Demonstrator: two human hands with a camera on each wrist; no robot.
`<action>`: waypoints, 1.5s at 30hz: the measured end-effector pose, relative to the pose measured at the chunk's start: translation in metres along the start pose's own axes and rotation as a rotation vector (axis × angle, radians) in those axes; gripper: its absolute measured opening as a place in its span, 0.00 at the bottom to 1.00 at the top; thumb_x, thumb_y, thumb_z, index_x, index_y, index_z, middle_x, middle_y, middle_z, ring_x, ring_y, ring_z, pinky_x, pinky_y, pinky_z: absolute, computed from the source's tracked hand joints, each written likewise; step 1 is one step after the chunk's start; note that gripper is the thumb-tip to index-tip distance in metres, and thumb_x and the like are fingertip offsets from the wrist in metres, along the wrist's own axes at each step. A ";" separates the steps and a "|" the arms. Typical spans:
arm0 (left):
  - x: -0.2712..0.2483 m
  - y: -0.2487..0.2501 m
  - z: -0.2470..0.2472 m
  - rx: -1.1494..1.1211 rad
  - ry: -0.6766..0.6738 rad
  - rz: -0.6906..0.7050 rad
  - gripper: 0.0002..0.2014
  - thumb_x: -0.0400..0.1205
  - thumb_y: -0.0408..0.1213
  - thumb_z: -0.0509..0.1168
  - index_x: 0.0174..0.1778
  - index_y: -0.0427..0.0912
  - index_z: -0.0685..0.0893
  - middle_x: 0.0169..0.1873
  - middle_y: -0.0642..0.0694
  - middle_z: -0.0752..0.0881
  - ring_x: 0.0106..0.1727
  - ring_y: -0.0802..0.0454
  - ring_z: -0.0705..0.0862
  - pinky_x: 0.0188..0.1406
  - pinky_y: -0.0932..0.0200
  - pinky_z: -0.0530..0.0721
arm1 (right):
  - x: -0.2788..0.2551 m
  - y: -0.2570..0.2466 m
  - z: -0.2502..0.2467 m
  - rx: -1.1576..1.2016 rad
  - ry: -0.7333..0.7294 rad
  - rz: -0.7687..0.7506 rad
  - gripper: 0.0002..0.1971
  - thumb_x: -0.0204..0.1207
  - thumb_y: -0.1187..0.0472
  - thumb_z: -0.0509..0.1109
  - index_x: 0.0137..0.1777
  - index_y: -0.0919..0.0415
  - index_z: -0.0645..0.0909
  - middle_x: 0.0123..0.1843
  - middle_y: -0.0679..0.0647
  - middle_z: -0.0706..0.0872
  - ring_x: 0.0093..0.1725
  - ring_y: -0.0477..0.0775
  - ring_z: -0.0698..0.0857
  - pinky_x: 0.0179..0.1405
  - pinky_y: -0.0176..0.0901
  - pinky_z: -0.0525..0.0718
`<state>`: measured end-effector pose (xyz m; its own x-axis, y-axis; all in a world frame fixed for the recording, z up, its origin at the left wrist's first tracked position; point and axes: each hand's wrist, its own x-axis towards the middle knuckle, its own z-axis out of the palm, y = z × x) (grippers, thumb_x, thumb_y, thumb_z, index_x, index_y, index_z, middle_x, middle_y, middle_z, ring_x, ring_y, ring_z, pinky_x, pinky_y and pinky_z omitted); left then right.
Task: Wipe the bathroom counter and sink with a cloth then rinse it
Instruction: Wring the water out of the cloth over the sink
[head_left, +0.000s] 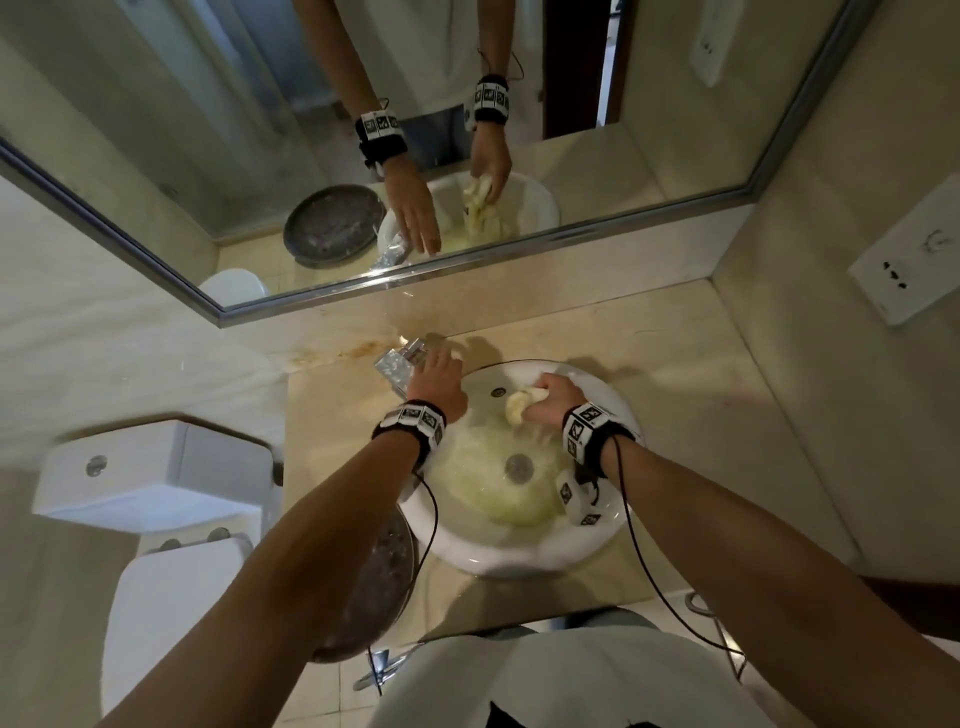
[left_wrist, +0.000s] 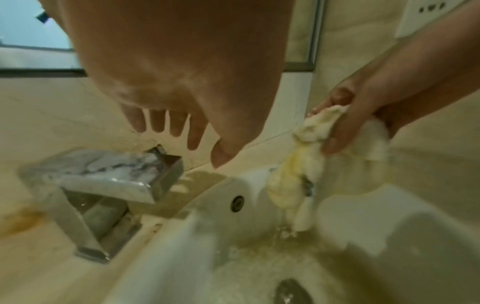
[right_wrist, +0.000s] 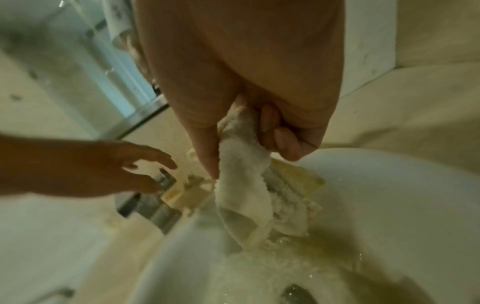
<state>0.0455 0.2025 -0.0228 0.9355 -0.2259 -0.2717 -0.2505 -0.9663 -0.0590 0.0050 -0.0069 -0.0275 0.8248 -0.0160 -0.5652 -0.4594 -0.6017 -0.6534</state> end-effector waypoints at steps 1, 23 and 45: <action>-0.008 0.005 0.001 -0.123 0.046 0.010 0.26 0.82 0.40 0.63 0.77 0.39 0.72 0.80 0.39 0.67 0.82 0.39 0.64 0.80 0.41 0.66 | -0.004 -0.005 0.000 0.067 0.015 -0.004 0.28 0.69 0.59 0.81 0.69 0.56 0.80 0.61 0.56 0.87 0.53 0.56 0.85 0.47 0.42 0.82; -0.094 0.029 -0.016 -1.385 -0.040 -0.396 0.09 0.83 0.40 0.70 0.50 0.41 0.77 0.43 0.43 0.86 0.37 0.52 0.82 0.30 0.60 0.79 | -0.082 -0.034 0.014 0.203 0.066 -0.063 0.16 0.71 0.65 0.80 0.54 0.57 0.78 0.52 0.54 0.87 0.46 0.54 0.85 0.39 0.41 0.80; -0.088 0.011 -0.119 -0.696 0.074 0.321 0.16 0.76 0.22 0.70 0.57 0.42 0.83 0.41 0.52 0.85 0.41 0.54 0.84 0.41 0.61 0.84 | -0.085 -0.072 -0.014 0.294 -0.170 -0.359 0.17 0.69 0.67 0.84 0.52 0.46 0.89 0.51 0.48 0.94 0.56 0.49 0.91 0.62 0.42 0.84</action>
<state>-0.0097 0.1970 0.1149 0.8639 -0.4922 -0.1067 -0.3208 -0.7012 0.6367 -0.0273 0.0269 0.0743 0.8938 0.2960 -0.3368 -0.2502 -0.2940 -0.9225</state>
